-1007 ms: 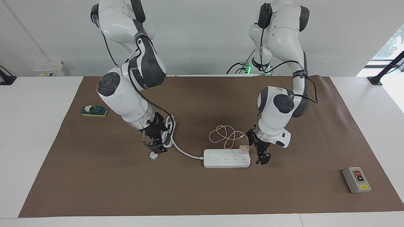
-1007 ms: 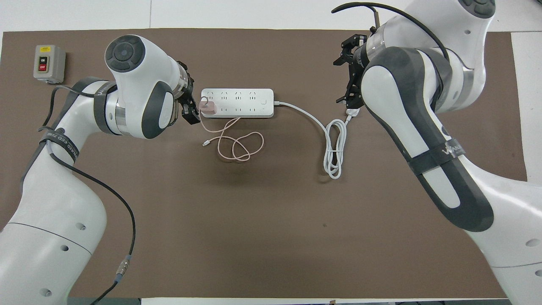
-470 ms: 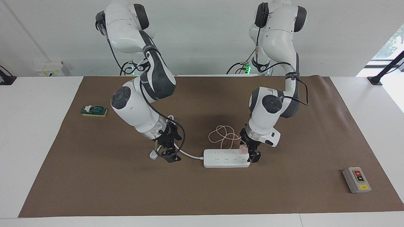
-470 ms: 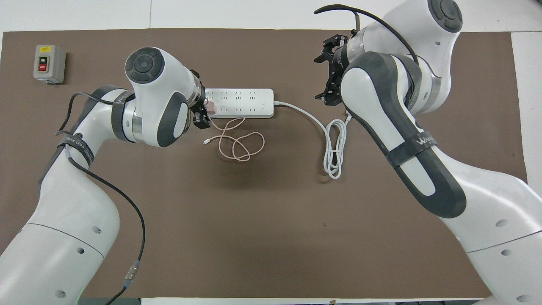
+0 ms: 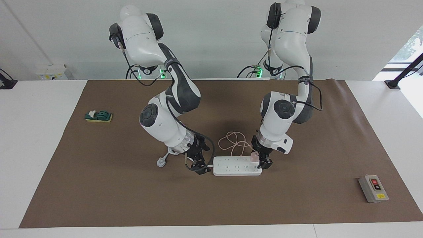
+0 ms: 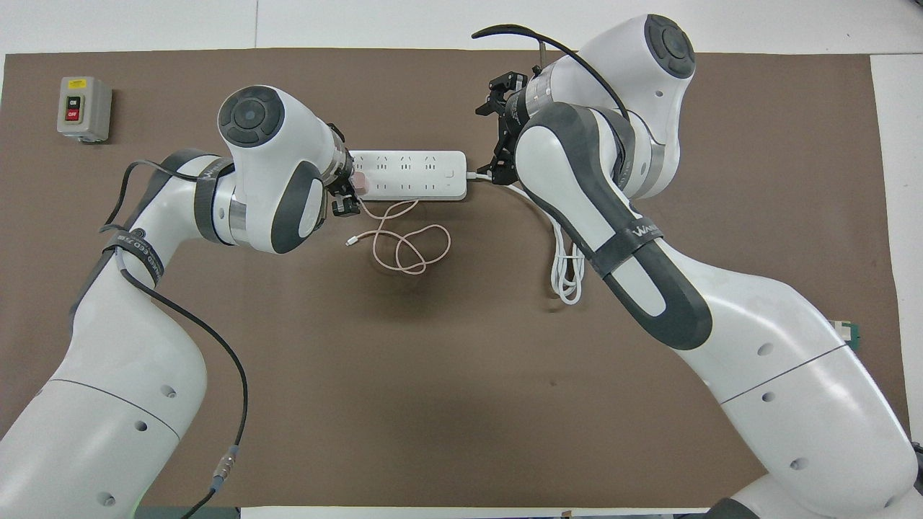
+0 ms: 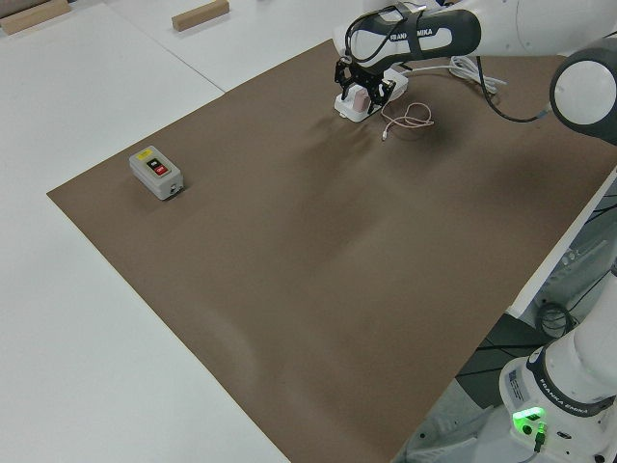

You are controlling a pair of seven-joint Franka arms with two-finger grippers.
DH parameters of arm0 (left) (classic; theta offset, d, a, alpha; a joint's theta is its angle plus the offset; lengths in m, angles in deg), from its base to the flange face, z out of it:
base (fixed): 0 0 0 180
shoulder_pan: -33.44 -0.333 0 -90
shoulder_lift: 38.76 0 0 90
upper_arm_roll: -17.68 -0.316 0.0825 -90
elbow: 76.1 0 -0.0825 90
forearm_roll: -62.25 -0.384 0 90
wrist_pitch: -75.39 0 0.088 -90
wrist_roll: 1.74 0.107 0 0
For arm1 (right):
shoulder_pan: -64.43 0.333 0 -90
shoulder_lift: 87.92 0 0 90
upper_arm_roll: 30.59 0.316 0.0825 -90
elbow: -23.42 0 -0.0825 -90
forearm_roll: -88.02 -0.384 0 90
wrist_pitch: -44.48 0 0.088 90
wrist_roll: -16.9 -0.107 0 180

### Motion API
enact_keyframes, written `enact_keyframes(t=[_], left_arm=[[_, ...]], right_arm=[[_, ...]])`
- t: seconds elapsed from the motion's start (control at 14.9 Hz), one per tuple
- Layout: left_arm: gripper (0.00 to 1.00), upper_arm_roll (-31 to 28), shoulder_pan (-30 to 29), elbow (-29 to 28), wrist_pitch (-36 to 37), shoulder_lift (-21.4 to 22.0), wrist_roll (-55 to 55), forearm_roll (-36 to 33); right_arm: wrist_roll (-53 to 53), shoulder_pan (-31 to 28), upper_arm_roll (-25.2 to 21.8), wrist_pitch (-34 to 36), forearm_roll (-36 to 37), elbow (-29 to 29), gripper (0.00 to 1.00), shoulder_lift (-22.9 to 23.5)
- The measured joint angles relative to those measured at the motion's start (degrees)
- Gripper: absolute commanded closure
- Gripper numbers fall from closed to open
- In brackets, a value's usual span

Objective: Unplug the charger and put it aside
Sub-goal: 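Lower the right gripper onto the power strip's far end and hold it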

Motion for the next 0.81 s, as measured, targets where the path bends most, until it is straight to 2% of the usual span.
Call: enact_keyframes(t=[0.07,0.2,0.4,0.81], left_arm=[[1.00,0.0,0.0,0.0,0.2,0.0,0.0,0.0],[1.00,0.2,0.1,-0.5,1.0,0.6,0.0,0.0],[1.00,0.1,0.1,-0.6,0.9,0.7,0.0,0.0],[1.00,0.1,0.1,-0.6,0.9,0.7,0.1,0.0]], right_arm=[[0.0,0.0,0.0,0.4,0.0,-0.1,0.00,0.2],[0.0,0.0,0.0,1.8,0.0,-1.3,0.00,1.0],[0.1,0.1,0.1,3.6,0.0,-5.8,0.00,4.5],[0.1,3.4,0.2,0.7,0.0,-8.7,0.00,10.2]])
